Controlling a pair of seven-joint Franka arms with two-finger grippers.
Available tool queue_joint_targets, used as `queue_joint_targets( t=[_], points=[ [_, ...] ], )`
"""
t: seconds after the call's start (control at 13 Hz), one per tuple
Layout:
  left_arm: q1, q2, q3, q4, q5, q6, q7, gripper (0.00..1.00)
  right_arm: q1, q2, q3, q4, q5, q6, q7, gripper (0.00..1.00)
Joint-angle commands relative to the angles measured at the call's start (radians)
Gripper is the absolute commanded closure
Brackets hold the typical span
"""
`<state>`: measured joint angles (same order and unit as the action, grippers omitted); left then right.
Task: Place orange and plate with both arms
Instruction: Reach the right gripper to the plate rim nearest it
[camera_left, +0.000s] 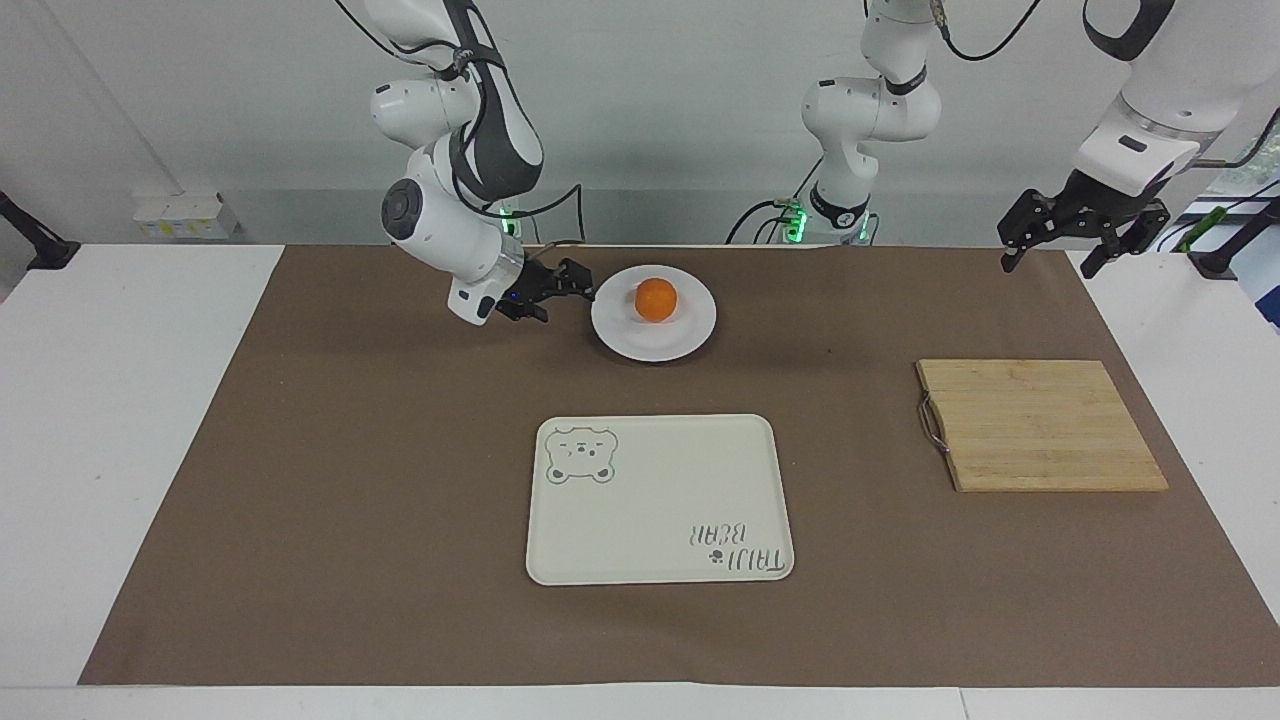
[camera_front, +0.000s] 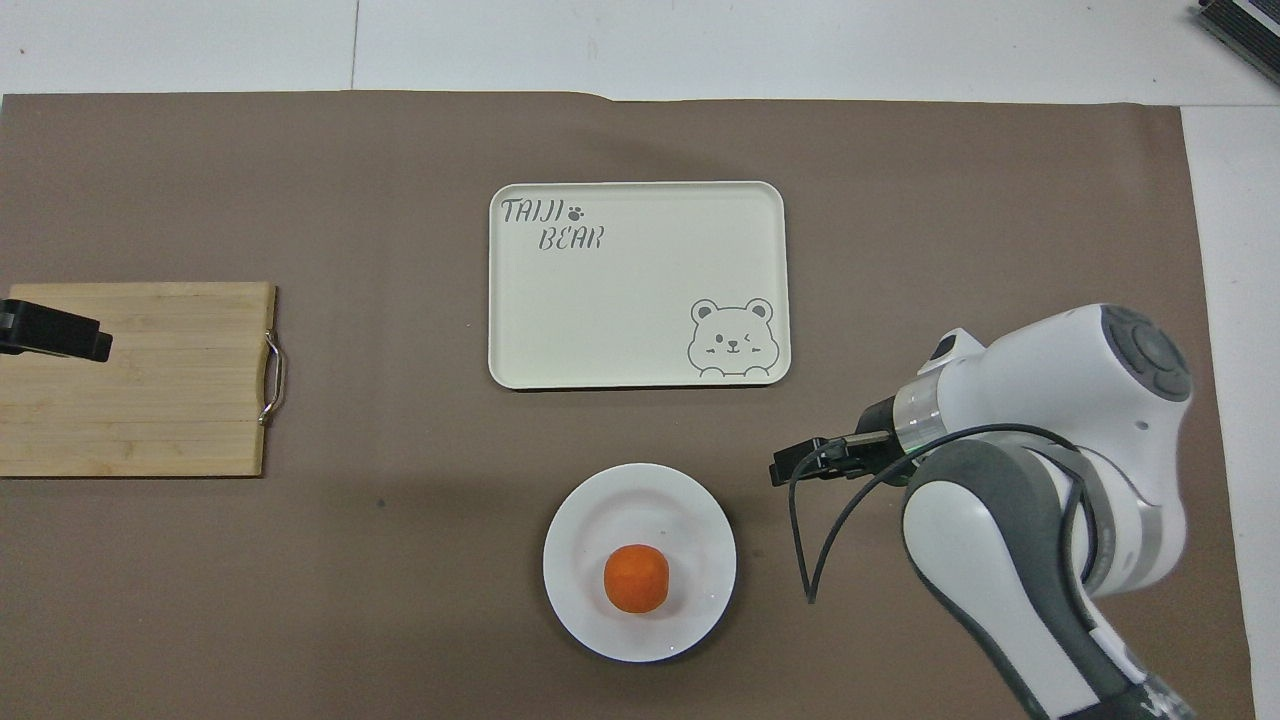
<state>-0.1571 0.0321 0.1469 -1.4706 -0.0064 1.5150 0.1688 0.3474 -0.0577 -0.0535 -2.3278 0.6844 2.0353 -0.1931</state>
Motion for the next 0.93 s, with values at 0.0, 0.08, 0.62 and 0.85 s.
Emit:
queue_joint_targets(
  t=[0.0, 0.08, 0.62, 0.85],
  points=[
    [0.004, 0.006, 0.002, 0.018, -0.009, -0.009, -0.005, 0.0, 0.027, -0.014, -0.002, -0.094, 0.104, 0.075, -0.066, 0.0],
    [0.002, 0.002, 0.003, 0.012, -0.009, -0.019, -0.002, 0.0, 0.033, -0.002, -0.002, -0.122, 0.175, 0.098, -0.107, 0.0],
    [0.001, -0.058, 0.005, -0.083, -0.007, 0.001, 0.0, 0.0, 0.113, 0.076, -0.002, -0.176, 0.362, 0.152, -0.152, 0.17],
    [0.004, -0.058, 0.005, -0.082, -0.007, 0.001, 0.0, 0.0, 0.148, 0.099, -0.002, -0.182, 0.386, 0.181, -0.144, 0.46]
  ],
)
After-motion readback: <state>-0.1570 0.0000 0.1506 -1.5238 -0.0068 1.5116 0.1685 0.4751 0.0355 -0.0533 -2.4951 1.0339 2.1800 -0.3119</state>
